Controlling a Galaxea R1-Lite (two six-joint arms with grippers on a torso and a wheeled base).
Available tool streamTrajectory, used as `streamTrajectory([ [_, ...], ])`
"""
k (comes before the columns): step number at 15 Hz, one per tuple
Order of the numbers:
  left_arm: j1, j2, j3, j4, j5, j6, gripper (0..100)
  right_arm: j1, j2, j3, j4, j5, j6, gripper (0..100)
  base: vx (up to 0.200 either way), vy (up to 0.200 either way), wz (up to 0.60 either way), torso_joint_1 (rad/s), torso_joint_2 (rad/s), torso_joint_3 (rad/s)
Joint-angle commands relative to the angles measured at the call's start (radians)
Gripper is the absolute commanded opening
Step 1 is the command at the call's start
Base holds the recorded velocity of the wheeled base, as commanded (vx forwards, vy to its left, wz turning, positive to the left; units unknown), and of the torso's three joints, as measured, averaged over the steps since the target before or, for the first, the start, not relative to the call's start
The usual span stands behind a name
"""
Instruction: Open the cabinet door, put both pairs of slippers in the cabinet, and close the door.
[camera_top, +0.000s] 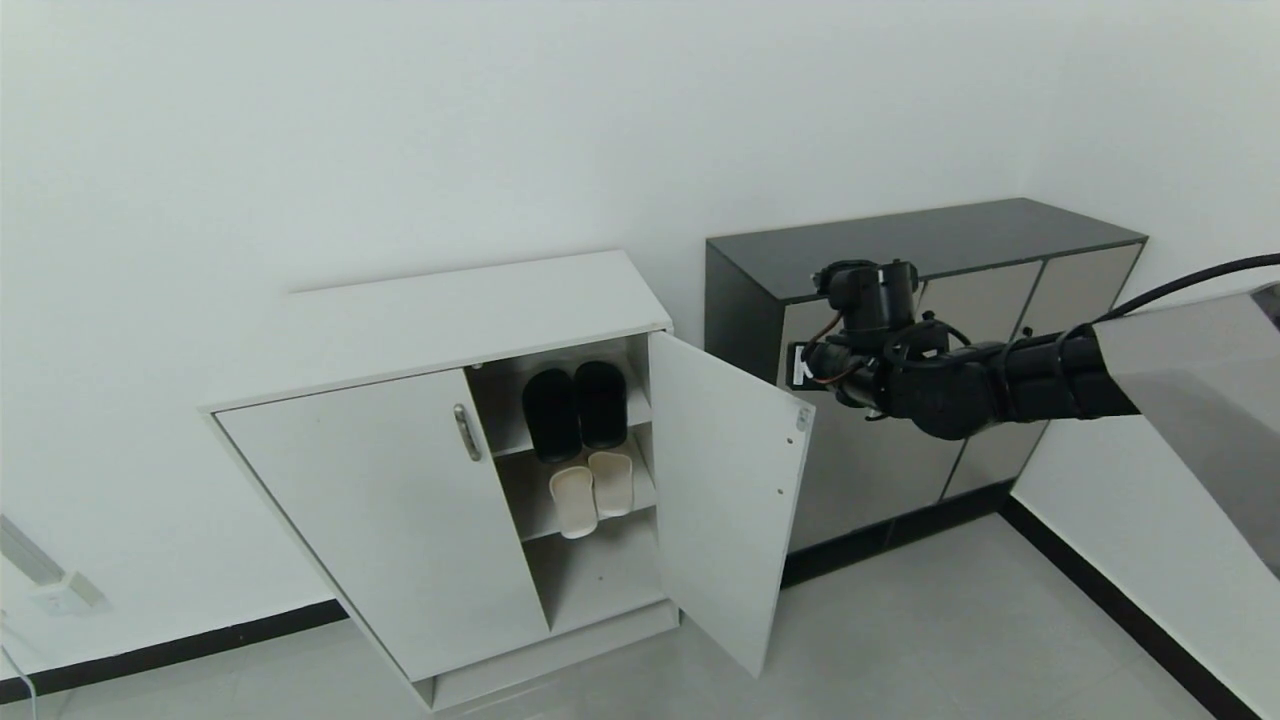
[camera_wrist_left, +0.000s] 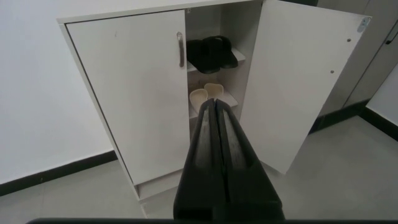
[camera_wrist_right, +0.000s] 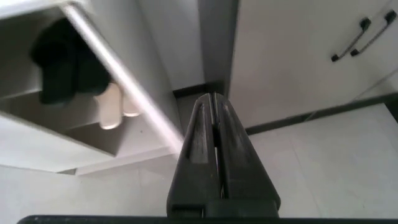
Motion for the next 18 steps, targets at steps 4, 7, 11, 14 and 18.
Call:
streamTrajectory([
  [4,0.0,0.001,0.0,0.0,0.0,0.0,0,-0.003,0.055,-0.011,-0.001,0.0,0.0,0,0.0,0.0,0.0,0.0,0.0,0.0],
  [7,0.001,0.001,0.0,0.0,0.0,0.0,0,-0.003,0.06,-0.011,-0.001,0.0,0.001,0,0.0,0.0,0.0,0.0,0.0,0.0],
  [11,0.001,0.0,0.0,0.0,0.0,0.0,0,0.022,0.055,-0.001,-0.001,-0.002,0.001,0,0.0,0.0,0.0,0.0,0.0,0.0],
  [14,0.001,0.0,0.0,0.0,0.0,0.0,0,0.054,0.033,0.031,-0.001,-0.003,0.003,0,0.0,0.0,0.0,0.0,0.0,0.0],
  [18,0.001,0.0,0.0,0.0,0.0,0.0,0,0.15,-0.032,0.104,-0.004,-0.003,0.034,0,0.0,0.0,0.0,0.0,0.0,0.0],
])
